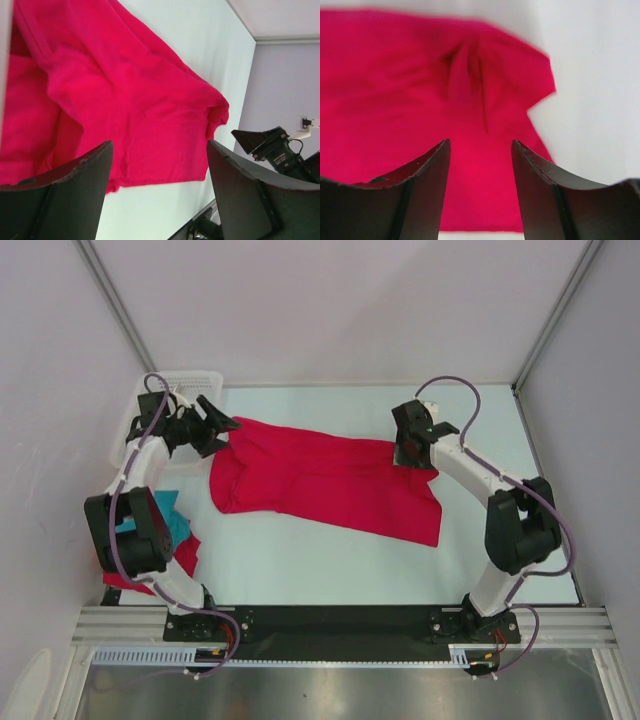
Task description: Fold and stack the t-shirts
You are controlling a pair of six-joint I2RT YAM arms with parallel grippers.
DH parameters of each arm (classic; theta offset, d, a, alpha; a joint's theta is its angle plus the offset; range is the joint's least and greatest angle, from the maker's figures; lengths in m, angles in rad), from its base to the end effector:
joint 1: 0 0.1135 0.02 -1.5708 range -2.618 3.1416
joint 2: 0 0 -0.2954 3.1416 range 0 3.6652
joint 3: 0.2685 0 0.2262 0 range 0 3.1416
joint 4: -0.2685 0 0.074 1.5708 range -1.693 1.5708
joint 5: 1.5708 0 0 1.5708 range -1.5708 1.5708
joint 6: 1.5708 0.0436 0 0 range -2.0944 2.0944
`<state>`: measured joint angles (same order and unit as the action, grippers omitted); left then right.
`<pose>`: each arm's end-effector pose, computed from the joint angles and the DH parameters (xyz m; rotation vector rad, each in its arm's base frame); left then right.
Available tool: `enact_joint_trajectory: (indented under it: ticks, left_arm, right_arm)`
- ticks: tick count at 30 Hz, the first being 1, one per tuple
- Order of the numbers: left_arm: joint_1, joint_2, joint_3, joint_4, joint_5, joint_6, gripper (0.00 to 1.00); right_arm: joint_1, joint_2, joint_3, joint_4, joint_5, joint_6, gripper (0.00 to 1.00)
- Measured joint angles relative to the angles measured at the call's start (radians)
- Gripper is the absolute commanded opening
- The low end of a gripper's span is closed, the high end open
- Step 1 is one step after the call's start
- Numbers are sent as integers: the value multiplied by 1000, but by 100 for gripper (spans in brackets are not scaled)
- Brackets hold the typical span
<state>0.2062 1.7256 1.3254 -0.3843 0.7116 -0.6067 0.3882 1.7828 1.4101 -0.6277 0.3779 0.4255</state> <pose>0.3636 0.0470 0.3001 -0.5868 2.2648 -1.0329 0.3476 0.1248 0.2824 0.1846 2.4681 -0.1473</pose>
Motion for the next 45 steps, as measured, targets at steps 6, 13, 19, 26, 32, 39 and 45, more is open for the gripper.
enact_joint_trajectory:
  ticks: [6,13,19,26,32,39,45]
  left_arm:
    - [-43,-219,-205,27,-3,34,80]
    - [-121,-241,-391,71,-30,41,79]
    - [-159,-211,-443,99,-66,38,78]
    - [-174,-150,-414,104,-132,33,77]
    - [-175,-126,-351,61,-201,36,77]
    - [-176,-109,-251,19,-287,61,77]
    - [-176,-56,-248,-5,-311,66,76]
  right_arm:
    - [71,-203,-246,13,-7,35,58]
    - [74,-218,-310,20,3,44,58]
    - [82,-199,-308,29,8,43,58]
    - [89,-138,-260,27,10,40,58]
    - [89,-76,-186,27,10,21,58]
    - [82,27,-106,32,6,2,58]
    - [81,105,-72,35,0,-10,58]
